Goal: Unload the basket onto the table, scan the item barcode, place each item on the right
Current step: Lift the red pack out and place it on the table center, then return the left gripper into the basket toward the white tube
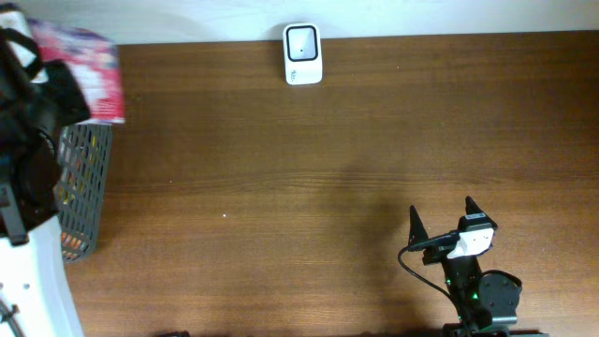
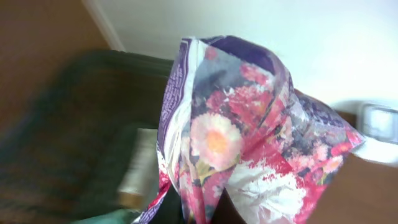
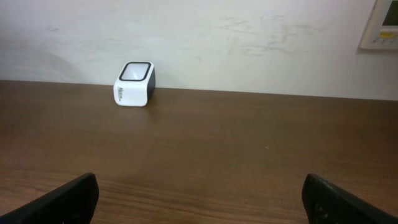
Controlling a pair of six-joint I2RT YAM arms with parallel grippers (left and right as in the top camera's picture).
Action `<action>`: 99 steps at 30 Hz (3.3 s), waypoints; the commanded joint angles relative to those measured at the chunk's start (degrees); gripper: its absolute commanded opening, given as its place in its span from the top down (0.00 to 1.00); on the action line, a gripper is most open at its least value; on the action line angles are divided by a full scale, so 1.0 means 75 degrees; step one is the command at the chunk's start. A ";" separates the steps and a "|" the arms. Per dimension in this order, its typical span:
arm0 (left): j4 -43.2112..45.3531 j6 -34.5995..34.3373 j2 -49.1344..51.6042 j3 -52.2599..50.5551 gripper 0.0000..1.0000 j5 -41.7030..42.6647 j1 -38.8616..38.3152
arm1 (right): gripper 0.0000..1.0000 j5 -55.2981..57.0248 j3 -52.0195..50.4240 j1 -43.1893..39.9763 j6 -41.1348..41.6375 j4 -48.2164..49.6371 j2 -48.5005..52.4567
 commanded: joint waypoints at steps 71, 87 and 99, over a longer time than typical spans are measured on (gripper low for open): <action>0.0612 0.1527 -0.0988 -0.0312 0.01 -0.1620 0.1204 | 0.01 0.0035 -0.0061 0.0044 0.0058 -0.0009 -0.0050; 0.0737 0.2844 0.2859 -0.0312 0.03 0.1189 0.3838 | 0.01 0.0035 -0.0061 0.0044 0.0058 -0.0012 -0.0050; 0.1209 0.2847 0.6184 -0.0315 0.12 0.0979 0.3899 | 0.01 0.0035 -0.0061 0.0044 0.0058 -0.0009 -0.0050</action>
